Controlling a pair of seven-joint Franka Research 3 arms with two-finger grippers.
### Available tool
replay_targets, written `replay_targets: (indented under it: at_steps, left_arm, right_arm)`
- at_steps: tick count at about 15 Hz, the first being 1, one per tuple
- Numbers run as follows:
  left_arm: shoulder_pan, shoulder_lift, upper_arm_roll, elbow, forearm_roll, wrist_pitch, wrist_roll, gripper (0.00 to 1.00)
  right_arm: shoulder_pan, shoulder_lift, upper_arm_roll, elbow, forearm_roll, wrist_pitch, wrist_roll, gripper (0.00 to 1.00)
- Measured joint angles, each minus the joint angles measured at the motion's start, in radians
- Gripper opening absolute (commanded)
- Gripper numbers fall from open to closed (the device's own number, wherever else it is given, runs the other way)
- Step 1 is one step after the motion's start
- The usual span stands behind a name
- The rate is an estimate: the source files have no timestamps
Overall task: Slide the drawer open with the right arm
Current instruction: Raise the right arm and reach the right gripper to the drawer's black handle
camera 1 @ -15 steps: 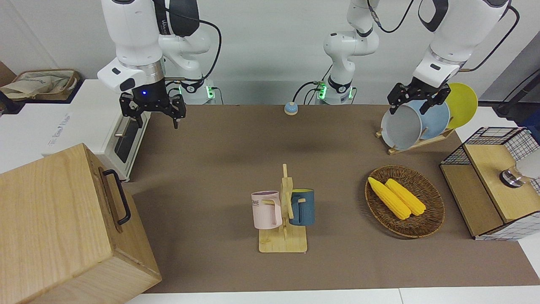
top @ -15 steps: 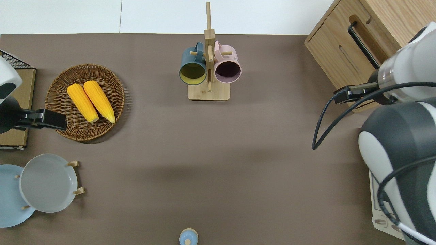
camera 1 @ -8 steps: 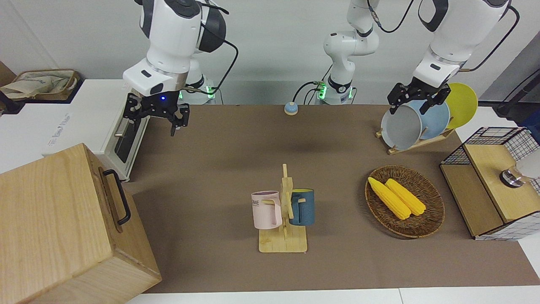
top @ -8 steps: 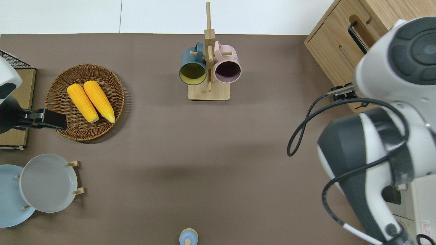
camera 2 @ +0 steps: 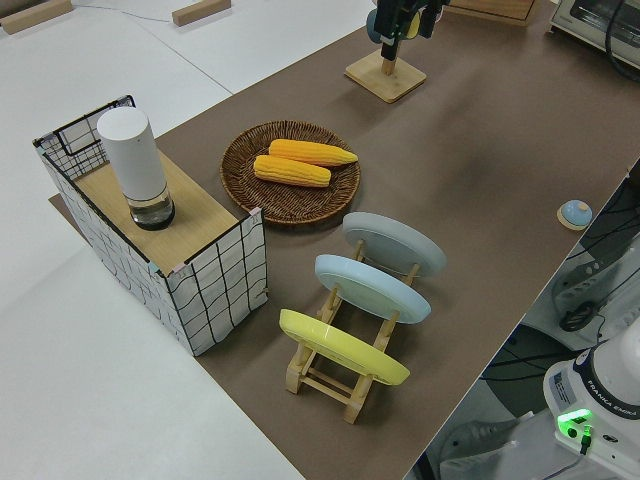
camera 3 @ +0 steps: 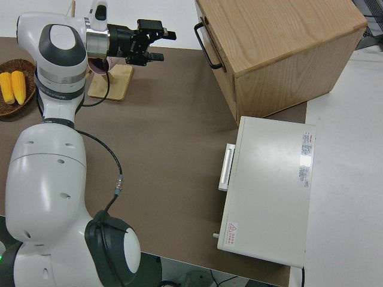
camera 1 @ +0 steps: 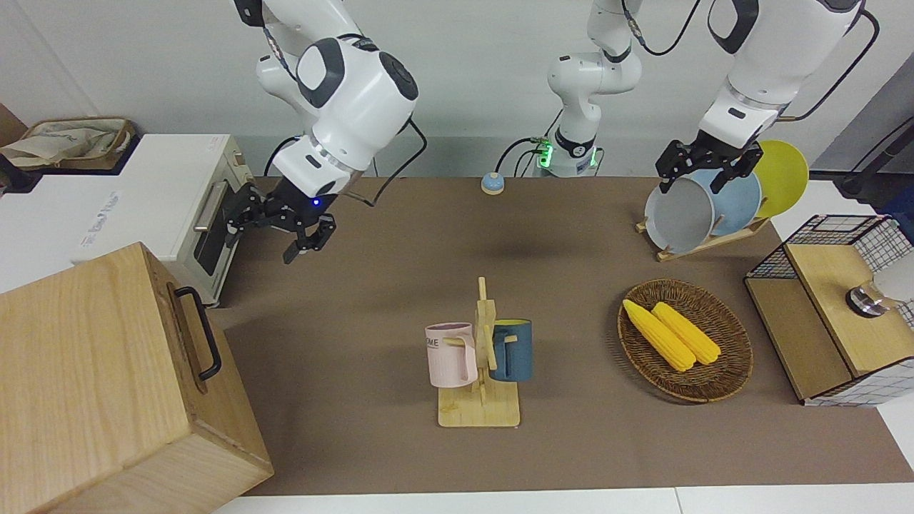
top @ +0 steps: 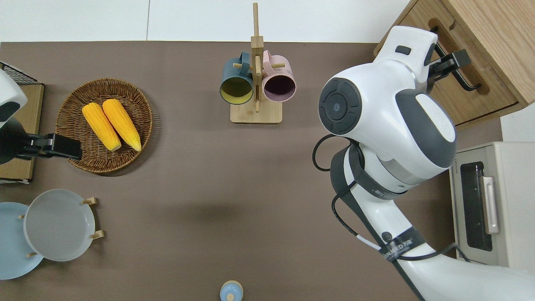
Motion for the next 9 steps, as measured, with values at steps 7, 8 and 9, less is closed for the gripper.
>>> replay_targets:
  at_steps: [7,8,9]
  left_arm:
    - [0.000,0.000,0.000,0.000,0.000,0.000,0.000,0.99]
    - [0.000,0.000,0.000,0.000,0.000,0.000,0.000,0.99]
    - [0.000,0.000,0.000,0.000,0.000,0.000,0.000,0.99]
  right_arm:
    - [0.001,0.102,0.002,-0.082,-0.361,0.005,0.120,0.979]
    - [0.001,0.110,0.001,-0.090,-0.386,0.005,0.133,0.979]
    - [-0.001,0.118,-0.001,-0.096,-0.414,0.005,0.147,0.979]
